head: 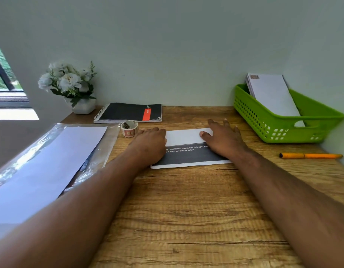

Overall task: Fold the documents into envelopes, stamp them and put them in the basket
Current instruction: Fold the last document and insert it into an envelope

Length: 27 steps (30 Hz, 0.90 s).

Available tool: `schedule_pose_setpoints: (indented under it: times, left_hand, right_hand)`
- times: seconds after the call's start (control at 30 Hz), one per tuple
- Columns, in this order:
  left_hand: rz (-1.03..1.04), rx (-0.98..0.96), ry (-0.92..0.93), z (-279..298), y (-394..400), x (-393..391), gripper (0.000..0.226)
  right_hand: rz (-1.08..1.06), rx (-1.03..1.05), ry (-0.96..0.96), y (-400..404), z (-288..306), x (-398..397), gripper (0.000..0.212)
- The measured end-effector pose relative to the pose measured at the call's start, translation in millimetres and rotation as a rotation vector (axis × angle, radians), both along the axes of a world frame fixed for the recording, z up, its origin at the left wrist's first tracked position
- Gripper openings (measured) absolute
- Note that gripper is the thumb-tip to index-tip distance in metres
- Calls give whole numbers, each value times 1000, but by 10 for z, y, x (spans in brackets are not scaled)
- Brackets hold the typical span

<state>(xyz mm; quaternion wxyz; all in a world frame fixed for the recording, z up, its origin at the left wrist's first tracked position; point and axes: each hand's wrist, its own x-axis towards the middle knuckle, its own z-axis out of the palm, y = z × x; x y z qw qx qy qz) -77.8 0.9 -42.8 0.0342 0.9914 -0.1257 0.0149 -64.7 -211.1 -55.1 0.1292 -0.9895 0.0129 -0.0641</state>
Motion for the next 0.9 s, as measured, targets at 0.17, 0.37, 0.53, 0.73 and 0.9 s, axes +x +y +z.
schedule_pose_setpoints:
  times: [0.17, 0.37, 0.53, 0.73, 0.9]
  left_hand:
    - [78, -130, -31, 42, -30, 147, 54]
    - [113, -355, 11, 39, 65, 258, 37]
    - [-61, -594, -294, 99, 43, 161, 7]
    - [-271, -617, -532, 126, -29, 1, 11]
    - [-155, -277, -20, 89, -48, -50, 16]
  right_hand:
    - [103, -88, 50, 28, 36, 6, 59]
    - [115, -74, 74, 11, 26, 46, 61]
    - [181, -56, -130, -52, 115, 56, 59]
    - [276, 111, -631, -155, 224, 41, 19]
    - [361, 140, -116, -228, 205, -16, 21]
